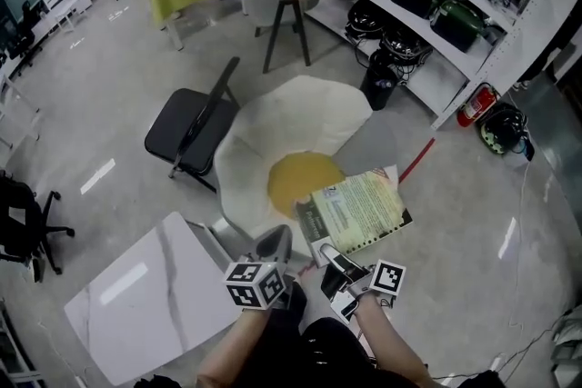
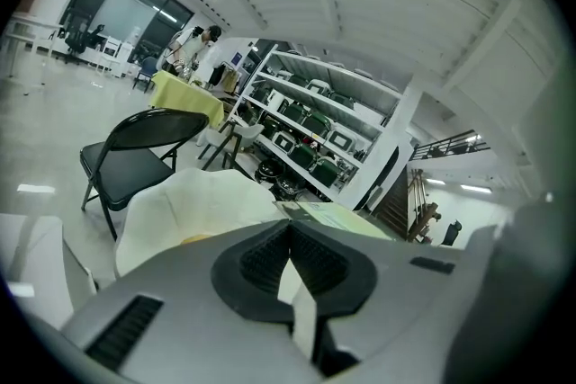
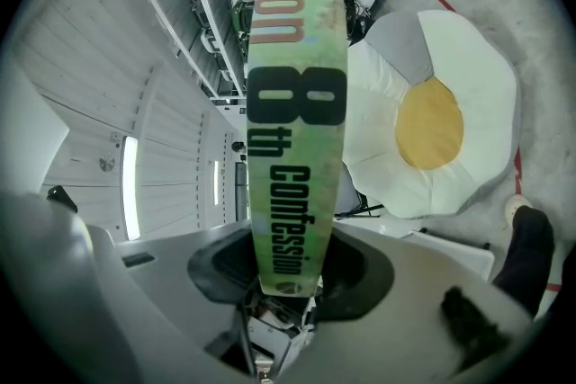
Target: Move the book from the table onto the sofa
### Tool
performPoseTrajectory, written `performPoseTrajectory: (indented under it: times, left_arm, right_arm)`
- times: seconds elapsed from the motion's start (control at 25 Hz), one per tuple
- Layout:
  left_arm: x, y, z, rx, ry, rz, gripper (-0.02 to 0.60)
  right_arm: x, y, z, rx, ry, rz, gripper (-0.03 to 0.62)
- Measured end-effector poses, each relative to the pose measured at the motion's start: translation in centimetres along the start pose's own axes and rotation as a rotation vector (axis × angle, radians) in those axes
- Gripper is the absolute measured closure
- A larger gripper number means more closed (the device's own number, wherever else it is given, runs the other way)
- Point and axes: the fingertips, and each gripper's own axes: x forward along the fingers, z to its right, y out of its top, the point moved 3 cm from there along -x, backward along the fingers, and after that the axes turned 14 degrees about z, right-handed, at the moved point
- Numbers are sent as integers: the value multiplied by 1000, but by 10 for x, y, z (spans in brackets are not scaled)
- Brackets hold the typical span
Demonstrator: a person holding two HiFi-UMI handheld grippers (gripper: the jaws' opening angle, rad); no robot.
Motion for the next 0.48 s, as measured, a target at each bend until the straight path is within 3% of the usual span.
performPoseTrajectory:
  times: [0.24,0.48]
  left_arm:
    - [35,10,-28,17,6,-2,572]
    - [61,-17,-67,2,81,-26,571]
  right_arm:
    - [41,13,16,-6,-21,-46,428]
    - [81,27,61,8,-36,-99,428]
